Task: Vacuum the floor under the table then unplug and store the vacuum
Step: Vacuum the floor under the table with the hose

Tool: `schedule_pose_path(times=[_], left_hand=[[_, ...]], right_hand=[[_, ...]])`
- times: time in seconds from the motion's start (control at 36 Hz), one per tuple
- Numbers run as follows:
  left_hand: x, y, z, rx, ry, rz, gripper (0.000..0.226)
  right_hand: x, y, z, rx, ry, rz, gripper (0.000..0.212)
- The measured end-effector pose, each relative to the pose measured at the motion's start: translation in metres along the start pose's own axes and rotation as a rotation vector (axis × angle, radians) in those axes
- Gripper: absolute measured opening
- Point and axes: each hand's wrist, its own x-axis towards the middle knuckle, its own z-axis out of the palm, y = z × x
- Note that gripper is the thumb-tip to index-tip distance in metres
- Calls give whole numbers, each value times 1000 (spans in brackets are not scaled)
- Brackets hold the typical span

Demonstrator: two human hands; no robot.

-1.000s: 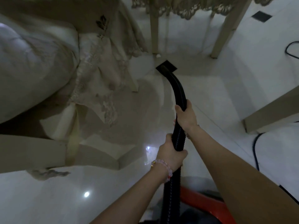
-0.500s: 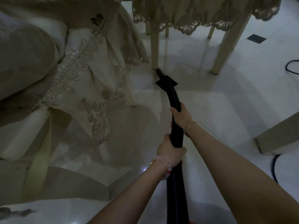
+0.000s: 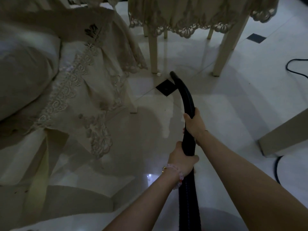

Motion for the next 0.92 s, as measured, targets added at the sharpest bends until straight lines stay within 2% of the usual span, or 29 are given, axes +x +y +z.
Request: schedule_pose_path(times=[0.31, 0.56, 0.92], left_hand=[[-6, 22, -2, -127, -39, -11, 26], [7, 43, -24, -263, -58, -63, 31], [-58, 58, -15, -403, -138, -161, 25]], right_hand=[[2, -32, -9, -82, -93, -63, 36], [15, -67, 10, -259, -135, -84, 44], [-36, -81, -7, -483, -247, -60, 47]])
